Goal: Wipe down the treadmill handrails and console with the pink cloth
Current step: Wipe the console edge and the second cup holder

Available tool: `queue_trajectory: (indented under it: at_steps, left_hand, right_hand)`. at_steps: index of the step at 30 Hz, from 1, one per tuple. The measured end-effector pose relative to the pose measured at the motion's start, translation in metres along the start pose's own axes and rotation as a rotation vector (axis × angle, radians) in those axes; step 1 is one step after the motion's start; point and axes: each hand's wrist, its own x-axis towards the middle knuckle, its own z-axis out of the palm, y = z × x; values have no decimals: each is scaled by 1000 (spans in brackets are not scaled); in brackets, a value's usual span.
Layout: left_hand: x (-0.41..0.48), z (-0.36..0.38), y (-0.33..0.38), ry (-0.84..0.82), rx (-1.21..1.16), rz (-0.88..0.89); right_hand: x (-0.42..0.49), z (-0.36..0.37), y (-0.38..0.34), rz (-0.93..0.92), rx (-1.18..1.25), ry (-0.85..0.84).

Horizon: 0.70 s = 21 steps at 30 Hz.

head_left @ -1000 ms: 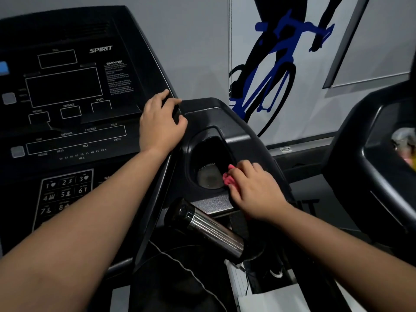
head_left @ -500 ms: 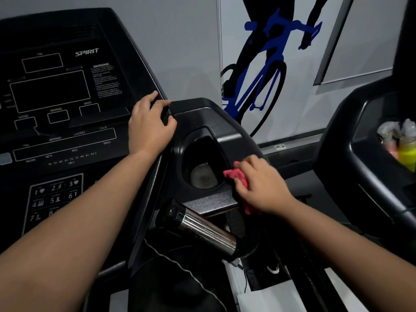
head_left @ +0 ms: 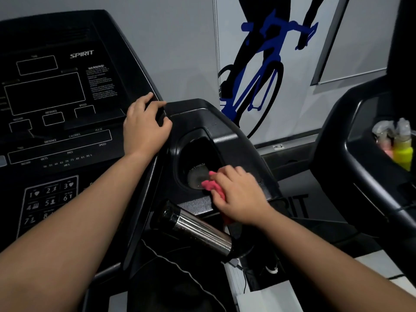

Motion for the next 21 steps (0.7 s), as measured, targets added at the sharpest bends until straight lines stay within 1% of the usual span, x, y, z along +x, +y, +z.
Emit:
queue_trajectory:
  at_steps: [5,7,9,11,14,16,19,21]
  left_hand:
    - [1,1,1,1,5,-3]
    - [0,1,1,0,9,-4]
    - [0,1,1,0,10,-4]
    - [0,1,1,1,13,-1]
    - [0,0,2,-4,7,8]
    - [-1,-1,0,-4,4,8]
    - [-2,-2,1,-12,-2,12]
    - [-2,-2,1,-10,-5,10]
  right_hand:
    - [-7,-9,30,213,-35,86]
    - [-4,-6,25,313,-77,125]
    - [1,-3,11,372,-125,134]
    - [4,0,-3,350,-129,129]
    - [2,4,-19,191,-95,121]
    - [2,5,-21,135,-59,98]
    - [0,0,-5,172,-24,59]
    - [0,-9,11,281,-14,50]
